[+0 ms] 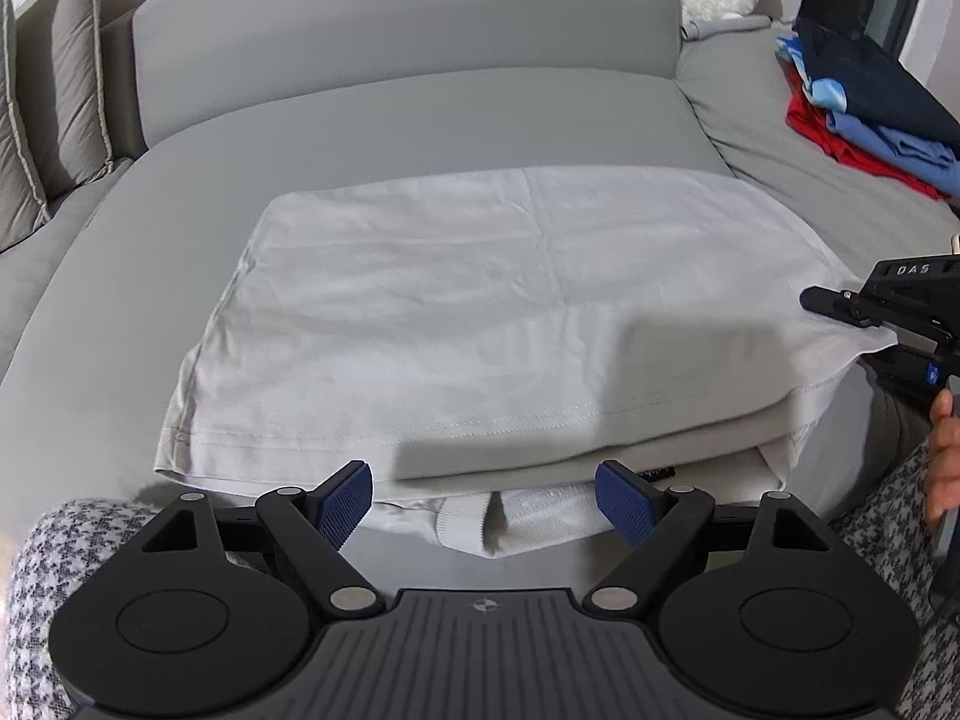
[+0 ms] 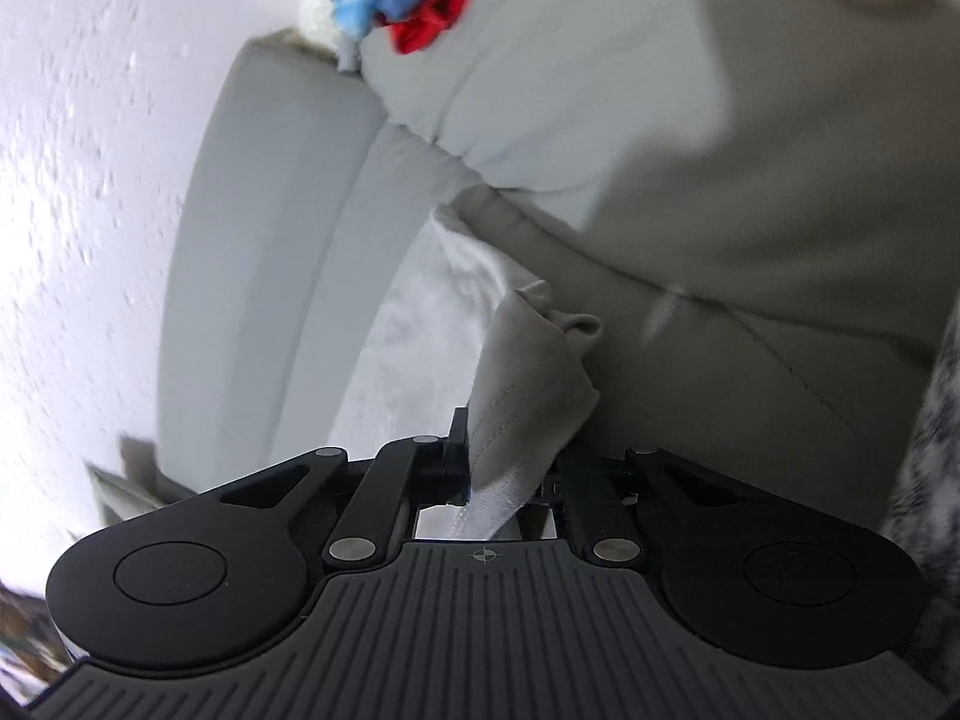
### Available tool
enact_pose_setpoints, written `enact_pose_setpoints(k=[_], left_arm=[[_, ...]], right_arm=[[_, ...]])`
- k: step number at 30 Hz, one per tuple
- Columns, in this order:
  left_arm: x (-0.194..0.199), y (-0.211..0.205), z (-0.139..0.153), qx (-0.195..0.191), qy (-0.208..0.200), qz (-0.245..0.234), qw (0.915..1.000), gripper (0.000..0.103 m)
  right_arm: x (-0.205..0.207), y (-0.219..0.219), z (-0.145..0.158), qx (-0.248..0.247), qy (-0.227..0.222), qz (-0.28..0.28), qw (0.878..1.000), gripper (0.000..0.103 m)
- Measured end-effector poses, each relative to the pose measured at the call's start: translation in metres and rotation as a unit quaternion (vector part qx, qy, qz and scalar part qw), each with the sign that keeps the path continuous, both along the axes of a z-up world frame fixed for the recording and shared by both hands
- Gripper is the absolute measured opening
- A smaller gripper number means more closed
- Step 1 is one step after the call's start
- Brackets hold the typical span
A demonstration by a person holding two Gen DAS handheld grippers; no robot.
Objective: Fold clothes
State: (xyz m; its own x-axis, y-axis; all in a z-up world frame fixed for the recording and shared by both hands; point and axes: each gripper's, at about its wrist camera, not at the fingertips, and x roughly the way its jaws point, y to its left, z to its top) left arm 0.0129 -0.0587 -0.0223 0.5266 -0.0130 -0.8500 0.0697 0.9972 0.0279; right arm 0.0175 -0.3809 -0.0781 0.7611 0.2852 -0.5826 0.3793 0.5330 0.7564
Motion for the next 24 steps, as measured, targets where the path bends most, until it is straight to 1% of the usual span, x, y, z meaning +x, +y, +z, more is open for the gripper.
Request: enact_pose_setpoints(k=[1,2,4,5,6,7,8,10,12,14,15,19,24], left_arm=[[0.001,0.002,0.001,0.001,-0.001,0.002,1.0,0.083],[0.001,0.003,0.002,0.002,-0.001,0.004,1.0,0.083],[0.004,0.006,0.004,0.008,0.001,0.006,0.9999,0.083],[0.005,0.008,0.006,0.013,0.002,0.008,0.9999,0.083],[0.006,0.012,0.007,0.016,0.0,0.011,0.9998,0.083],[0.007,0.015,0.009,0.014,-0.002,0.013,0.9998,0.083],[0.008,0.018,0.011,0.011,-0.004,0.015,0.9998,0.083],[0.008,0.025,0.013,0.002,-0.008,0.019,0.9998,0.083],[0.01,0.036,0.016,-0.01,-0.012,0.028,0.9995,0.083],[0.012,0.051,0.018,-0.023,-0.014,0.042,0.9988,0.083],[0.013,0.058,0.019,-0.028,-0.014,0.048,0.9983,0.083],[0.016,0.093,0.02,-0.05,-0.016,0.08,0.9954,0.083],[0.014,0.14,0.022,-0.074,-0.024,0.124,0.9893,0.083]], right_arm=[[0.002,0.006,0.008,-0.037,0.002,0.018,0.999,0.008],[0.005,0.015,0.019,-0.083,0.004,0.04,0.996,0.008],[0.012,0.031,0.035,-0.159,0.01,0.074,0.984,0.008],[0.014,0.04,0.042,-0.196,0.015,0.09,0.976,0.007],[0.018,0.049,0.048,-0.231,0.02,0.106,0.967,0.007],[0.022,0.062,0.056,-0.275,0.027,0.125,0.953,0.007],[0.027,0.077,0.066,-0.322,0.032,0.146,0.935,0.007],[0.031,0.096,0.077,-0.366,0.028,0.17,0.914,0.007],[0.032,0.113,0.087,-0.393,0.013,0.191,0.899,0.007],[0.035,0.137,0.098,-0.421,-0.005,0.224,0.879,0.007],[0.038,0.148,0.1,-0.428,-0.006,0.235,0.873,0.007],[0.052,0.188,0.108,-0.448,-0.003,0.271,0.852,0.007],[0.058,0.246,0.116,-0.468,-0.009,0.318,0.824,0.007]])
